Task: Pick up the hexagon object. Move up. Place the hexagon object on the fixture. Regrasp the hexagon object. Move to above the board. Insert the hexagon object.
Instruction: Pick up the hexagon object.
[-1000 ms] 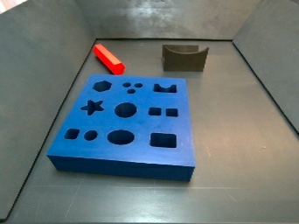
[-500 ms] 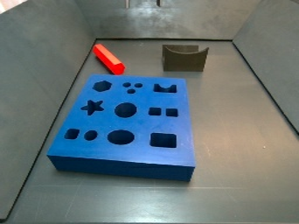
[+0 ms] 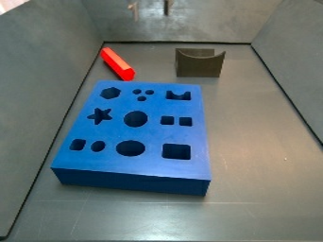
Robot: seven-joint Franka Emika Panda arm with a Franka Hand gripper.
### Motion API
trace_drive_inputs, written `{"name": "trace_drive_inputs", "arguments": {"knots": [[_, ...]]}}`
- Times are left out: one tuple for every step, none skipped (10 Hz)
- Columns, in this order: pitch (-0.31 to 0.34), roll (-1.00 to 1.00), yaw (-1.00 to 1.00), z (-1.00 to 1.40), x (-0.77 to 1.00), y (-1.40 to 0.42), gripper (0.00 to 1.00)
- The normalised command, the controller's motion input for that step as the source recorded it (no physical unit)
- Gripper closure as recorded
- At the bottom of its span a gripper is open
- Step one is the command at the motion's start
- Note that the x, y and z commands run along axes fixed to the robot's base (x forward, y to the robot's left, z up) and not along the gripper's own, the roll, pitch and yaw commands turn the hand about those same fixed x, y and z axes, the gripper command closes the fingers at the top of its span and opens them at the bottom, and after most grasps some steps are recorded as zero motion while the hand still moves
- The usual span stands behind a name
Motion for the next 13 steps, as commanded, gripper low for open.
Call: {"name": "trace_drive_inputs", "arguments": {"knots": [[-0.119, 0.00, 0.00, -0.94, -1.00, 0.00, 0.00], [-0.099, 0.01, 0.00, -0.97, -0.95, 0.00, 0.00], [-0.087, 0.03, 0.00, -0.99, -0.90, 0.00, 0.00], [-0.099, 0.02, 0.00, -0.99, -0.87, 0.00, 0.00], [-0.097, 0.01, 0.00, -1.00, -0.85, 0.00, 0.00], [-0.099, 0.00, 0.00, -1.00, -0.76, 0.00, 0.00], [-0.094, 0.00, 0.00, -0.95, -0.64, 0.19, 0.00], [-0.030, 0.00, 0.00, -0.41, -0.33, 0.15, 0.00], [0.000, -0.01, 0.00, 0.00, 0.00, 0.01, 0.00], [-0.101, 0.00, -0.69, -0.59, 0.38, 0.08, 0.00], [0.000, 0.00, -0.94, -0.76, 0.21, 0.07, 0.00], [0.000, 0.00, -0.51, -0.29, 0.00, 0.14, 0.00], [-0.051, 0.03, 0.00, -0.21, -0.03, 0.00, 0.00]]}}
